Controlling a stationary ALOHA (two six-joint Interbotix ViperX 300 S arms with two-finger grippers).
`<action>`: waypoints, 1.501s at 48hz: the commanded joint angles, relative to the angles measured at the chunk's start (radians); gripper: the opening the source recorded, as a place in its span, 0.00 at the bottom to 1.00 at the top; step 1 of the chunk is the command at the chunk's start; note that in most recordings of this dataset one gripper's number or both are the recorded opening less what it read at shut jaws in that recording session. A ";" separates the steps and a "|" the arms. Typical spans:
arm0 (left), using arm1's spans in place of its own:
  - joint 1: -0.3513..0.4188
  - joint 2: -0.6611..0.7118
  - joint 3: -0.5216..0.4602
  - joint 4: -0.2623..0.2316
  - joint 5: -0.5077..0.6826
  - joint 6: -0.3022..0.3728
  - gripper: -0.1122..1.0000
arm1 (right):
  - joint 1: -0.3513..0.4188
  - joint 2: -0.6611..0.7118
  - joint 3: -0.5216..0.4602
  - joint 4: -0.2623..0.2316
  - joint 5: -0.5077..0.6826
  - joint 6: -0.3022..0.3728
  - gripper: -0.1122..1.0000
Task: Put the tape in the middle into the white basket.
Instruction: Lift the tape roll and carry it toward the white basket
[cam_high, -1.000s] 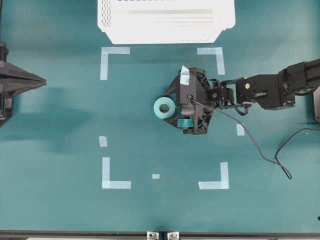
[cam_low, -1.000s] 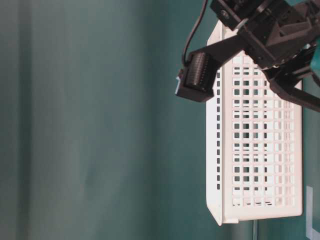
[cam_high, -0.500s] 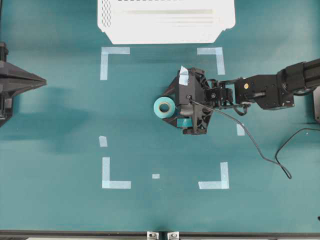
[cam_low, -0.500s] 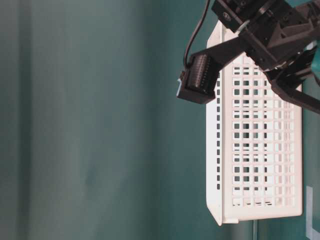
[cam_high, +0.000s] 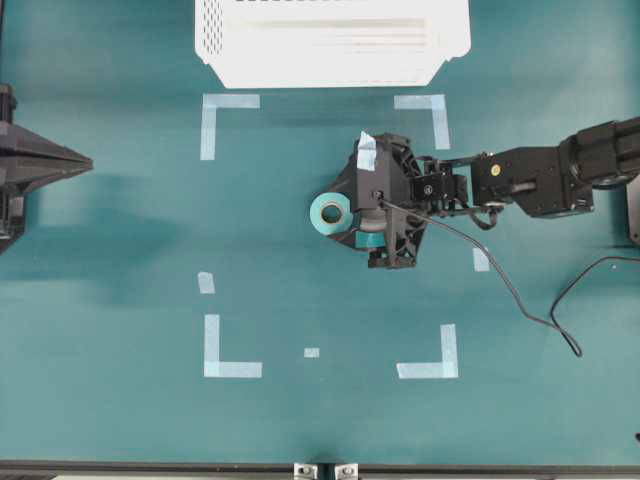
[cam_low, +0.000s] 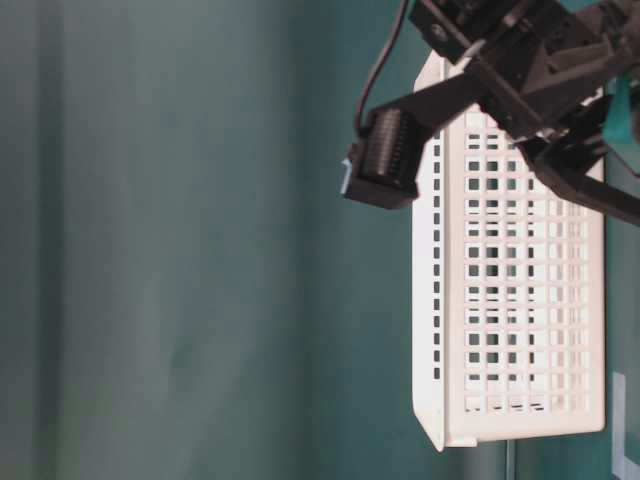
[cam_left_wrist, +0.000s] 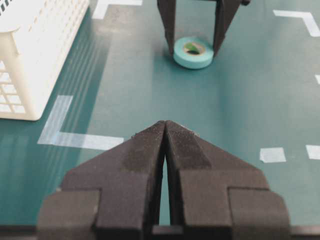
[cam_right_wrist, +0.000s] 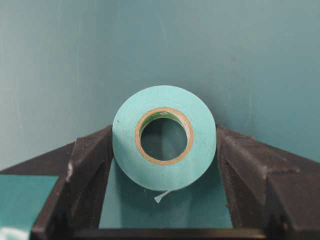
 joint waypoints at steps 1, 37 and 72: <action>0.005 0.008 -0.012 0.000 -0.008 -0.002 0.01 | 0.006 -0.060 -0.012 -0.003 0.015 0.000 0.71; 0.005 0.008 -0.012 0.000 -0.008 -0.002 0.01 | 0.005 -0.316 -0.014 -0.003 0.155 -0.008 0.71; 0.005 0.008 -0.012 0.002 -0.008 -0.002 0.01 | -0.092 -0.436 -0.012 -0.035 0.229 -0.012 0.71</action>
